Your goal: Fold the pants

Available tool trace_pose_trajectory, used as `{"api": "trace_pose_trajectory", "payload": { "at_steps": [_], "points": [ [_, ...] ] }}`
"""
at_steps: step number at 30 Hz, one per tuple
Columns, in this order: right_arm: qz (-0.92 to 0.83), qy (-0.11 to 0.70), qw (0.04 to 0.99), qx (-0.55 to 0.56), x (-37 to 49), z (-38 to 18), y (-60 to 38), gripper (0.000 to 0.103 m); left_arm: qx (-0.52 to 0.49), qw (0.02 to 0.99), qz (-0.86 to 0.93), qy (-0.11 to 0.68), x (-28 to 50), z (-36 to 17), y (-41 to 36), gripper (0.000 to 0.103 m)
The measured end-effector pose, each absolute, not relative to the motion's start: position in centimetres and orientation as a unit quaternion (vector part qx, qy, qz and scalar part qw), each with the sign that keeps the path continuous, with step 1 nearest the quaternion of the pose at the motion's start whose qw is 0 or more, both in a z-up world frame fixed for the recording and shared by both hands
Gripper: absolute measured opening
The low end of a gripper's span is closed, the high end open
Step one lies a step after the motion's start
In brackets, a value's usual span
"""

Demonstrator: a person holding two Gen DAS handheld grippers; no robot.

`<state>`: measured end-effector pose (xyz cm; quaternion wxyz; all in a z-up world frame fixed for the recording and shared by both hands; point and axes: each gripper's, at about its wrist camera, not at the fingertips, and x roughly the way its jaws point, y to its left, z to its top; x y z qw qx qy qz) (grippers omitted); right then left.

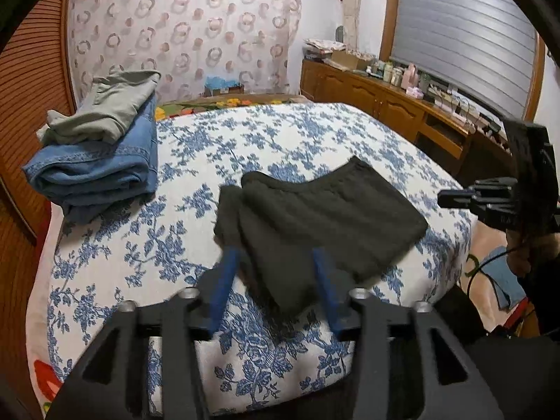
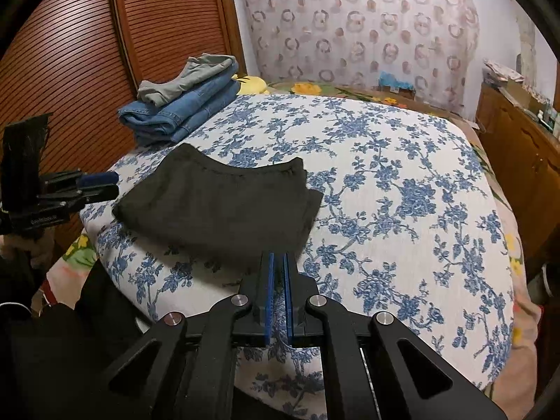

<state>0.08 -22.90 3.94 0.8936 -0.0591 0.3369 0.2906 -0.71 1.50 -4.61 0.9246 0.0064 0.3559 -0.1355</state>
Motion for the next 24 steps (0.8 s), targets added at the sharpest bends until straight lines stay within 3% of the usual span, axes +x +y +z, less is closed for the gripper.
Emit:
{"api": "trace_pose_trajectory", "payload": {
  "at_steps": [2,4,17,20,24],
  "points": [
    [0.288,0.334,0.896,-0.055,0.1,4.1,-23.2,0.004,0.003,0.925,-0.133,0.356,-0.4,-4.5,1.7,0.06],
    [0.286,0.332,0.897,-0.051,0.1,4.2,-23.4,0.004,0.001,0.927,-0.122,0.355,0.1,-4.5,1.9,0.081],
    [0.278,0.323,0.904,-0.042,2.1,3.8,-22.0,0.004,-0.016,0.92,-0.094,0.38,4.1,-6.3,2.5,0.082],
    [0.274,0.321,0.906,-0.044,2.9,3.8,-21.6,0.01,-0.013,0.919,-0.095,0.381,4.6,-6.5,2.3,0.082],
    [0.265,0.319,0.909,-0.044,3.8,3.8,-21.0,0.029,-0.011,0.919,-0.096,0.383,5.2,-6.7,2.1,0.082]
  ]
}}
